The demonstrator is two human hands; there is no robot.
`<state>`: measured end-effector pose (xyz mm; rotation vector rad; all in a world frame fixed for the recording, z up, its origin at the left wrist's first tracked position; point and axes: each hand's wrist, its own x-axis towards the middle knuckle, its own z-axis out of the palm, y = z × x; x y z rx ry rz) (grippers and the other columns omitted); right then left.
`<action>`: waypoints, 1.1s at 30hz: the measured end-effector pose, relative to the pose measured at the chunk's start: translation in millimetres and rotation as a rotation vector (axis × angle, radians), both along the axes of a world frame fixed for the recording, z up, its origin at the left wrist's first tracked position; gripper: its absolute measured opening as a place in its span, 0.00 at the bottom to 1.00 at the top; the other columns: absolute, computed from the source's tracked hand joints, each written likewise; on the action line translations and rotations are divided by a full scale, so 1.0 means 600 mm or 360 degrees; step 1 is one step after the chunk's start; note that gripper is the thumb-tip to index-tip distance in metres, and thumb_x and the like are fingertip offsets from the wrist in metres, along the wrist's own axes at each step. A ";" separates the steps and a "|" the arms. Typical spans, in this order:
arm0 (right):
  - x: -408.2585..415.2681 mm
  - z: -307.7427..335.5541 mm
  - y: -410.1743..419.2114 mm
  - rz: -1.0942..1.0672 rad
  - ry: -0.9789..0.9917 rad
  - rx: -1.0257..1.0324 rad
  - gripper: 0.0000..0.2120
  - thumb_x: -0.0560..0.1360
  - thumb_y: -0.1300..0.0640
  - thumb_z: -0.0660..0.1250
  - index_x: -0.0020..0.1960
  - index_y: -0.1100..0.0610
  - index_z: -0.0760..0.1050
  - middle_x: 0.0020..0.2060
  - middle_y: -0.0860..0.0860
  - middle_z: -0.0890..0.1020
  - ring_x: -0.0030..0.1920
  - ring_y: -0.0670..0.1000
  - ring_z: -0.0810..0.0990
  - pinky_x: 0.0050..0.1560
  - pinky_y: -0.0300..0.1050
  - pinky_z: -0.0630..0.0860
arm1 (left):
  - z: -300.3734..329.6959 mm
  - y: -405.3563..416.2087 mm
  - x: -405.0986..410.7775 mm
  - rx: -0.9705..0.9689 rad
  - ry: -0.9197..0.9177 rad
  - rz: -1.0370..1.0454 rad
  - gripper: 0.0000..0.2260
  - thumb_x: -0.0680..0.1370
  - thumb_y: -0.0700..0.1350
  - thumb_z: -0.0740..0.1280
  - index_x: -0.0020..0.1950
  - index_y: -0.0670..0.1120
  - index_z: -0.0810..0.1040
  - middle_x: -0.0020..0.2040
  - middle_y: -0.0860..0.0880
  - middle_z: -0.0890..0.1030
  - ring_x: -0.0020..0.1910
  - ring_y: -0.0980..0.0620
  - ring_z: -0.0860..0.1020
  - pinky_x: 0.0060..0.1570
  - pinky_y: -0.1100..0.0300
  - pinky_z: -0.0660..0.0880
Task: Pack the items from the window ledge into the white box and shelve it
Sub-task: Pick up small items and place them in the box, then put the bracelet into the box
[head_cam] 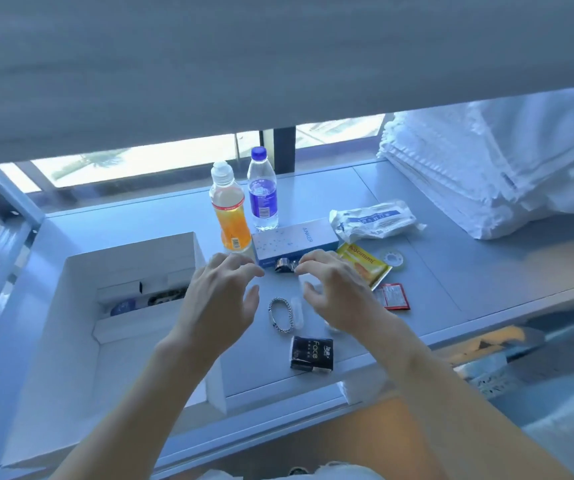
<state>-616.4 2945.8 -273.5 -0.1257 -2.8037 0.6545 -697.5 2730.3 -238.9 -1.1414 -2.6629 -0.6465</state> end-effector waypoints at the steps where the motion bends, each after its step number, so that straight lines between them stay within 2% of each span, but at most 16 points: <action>1: 0.009 -0.007 0.025 -0.0063 -0.0033 -0.0002 0.12 0.76 0.64 0.68 0.58 0.59 0.83 0.57 0.50 0.82 0.59 0.55 0.79 0.60 0.50 0.74 | -0.004 0.013 0.006 0.0009 -0.0020 -0.0011 0.09 0.77 0.42 0.72 0.57 0.48 0.85 0.58 0.53 0.83 0.61 0.46 0.77 0.56 0.48 0.76; 5: 0.040 -0.041 0.107 -0.0276 -0.0205 0.0034 0.14 0.76 0.65 0.66 0.59 0.57 0.83 0.58 0.49 0.82 0.60 0.54 0.79 0.51 0.42 0.72 | -0.021 0.060 0.025 0.0025 -0.0070 -0.0031 0.09 0.77 0.43 0.72 0.57 0.47 0.84 0.58 0.52 0.82 0.60 0.45 0.77 0.57 0.45 0.75; 9: 0.053 -0.067 0.152 -0.0335 -0.0316 0.0020 0.15 0.76 0.63 0.67 0.60 0.53 0.83 0.60 0.48 0.81 0.58 0.55 0.79 0.48 0.45 0.74 | -0.035 0.100 0.045 0.0027 -0.0080 -0.0071 0.10 0.78 0.44 0.71 0.58 0.49 0.84 0.59 0.53 0.82 0.59 0.45 0.77 0.55 0.49 0.73; 17: 0.037 -0.099 0.169 -0.0222 -0.0421 0.0069 0.17 0.76 0.63 0.67 0.62 0.53 0.82 0.62 0.49 0.81 0.61 0.55 0.79 0.58 0.51 0.79 | -0.089 0.088 0.064 -0.0087 -0.0214 0.0016 0.10 0.78 0.43 0.69 0.59 0.47 0.84 0.57 0.51 0.83 0.57 0.44 0.78 0.56 0.46 0.75; 20: 0.016 -0.107 0.164 -0.0115 -0.0409 0.0122 0.15 0.77 0.63 0.69 0.62 0.53 0.82 0.59 0.49 0.82 0.61 0.55 0.79 0.58 0.43 0.73 | -0.100 0.089 0.087 -0.0056 -0.0306 0.0002 0.10 0.79 0.44 0.69 0.59 0.47 0.84 0.58 0.51 0.83 0.56 0.45 0.78 0.55 0.48 0.76; 21: 0.007 -0.108 0.162 -0.0083 -0.0419 0.0132 0.15 0.77 0.63 0.70 0.63 0.54 0.82 0.59 0.49 0.82 0.62 0.55 0.78 0.59 0.43 0.72 | -0.103 0.089 0.093 -0.0044 -0.0337 0.0000 0.10 0.79 0.44 0.69 0.59 0.47 0.84 0.58 0.51 0.83 0.56 0.46 0.78 0.55 0.48 0.77; 24: -0.015 -0.108 0.157 -0.0052 -0.0484 0.0122 0.15 0.78 0.60 0.71 0.64 0.54 0.82 0.60 0.50 0.82 0.63 0.55 0.77 0.65 0.50 0.74 | -0.105 0.082 0.101 -0.0005 -0.0393 0.0007 0.09 0.79 0.44 0.69 0.59 0.47 0.84 0.57 0.52 0.82 0.56 0.47 0.78 0.54 0.49 0.77; 28: -0.030 -0.110 0.151 -0.0017 -0.0555 0.0199 0.10 0.79 0.58 0.70 0.60 0.54 0.83 0.56 0.50 0.81 0.62 0.56 0.75 0.62 0.51 0.73 | -0.095 0.075 0.096 0.0039 -0.0394 0.0038 0.09 0.80 0.43 0.70 0.59 0.47 0.84 0.56 0.53 0.83 0.55 0.49 0.79 0.55 0.54 0.77; 33: -0.033 -0.110 0.154 0.0008 -0.0540 0.0265 0.07 0.79 0.56 0.69 0.55 0.56 0.82 0.53 0.51 0.81 0.59 0.56 0.76 0.59 0.51 0.73 | -0.082 0.074 0.094 0.0061 -0.0418 0.0047 0.09 0.80 0.44 0.69 0.59 0.48 0.84 0.57 0.54 0.83 0.56 0.50 0.78 0.56 0.54 0.76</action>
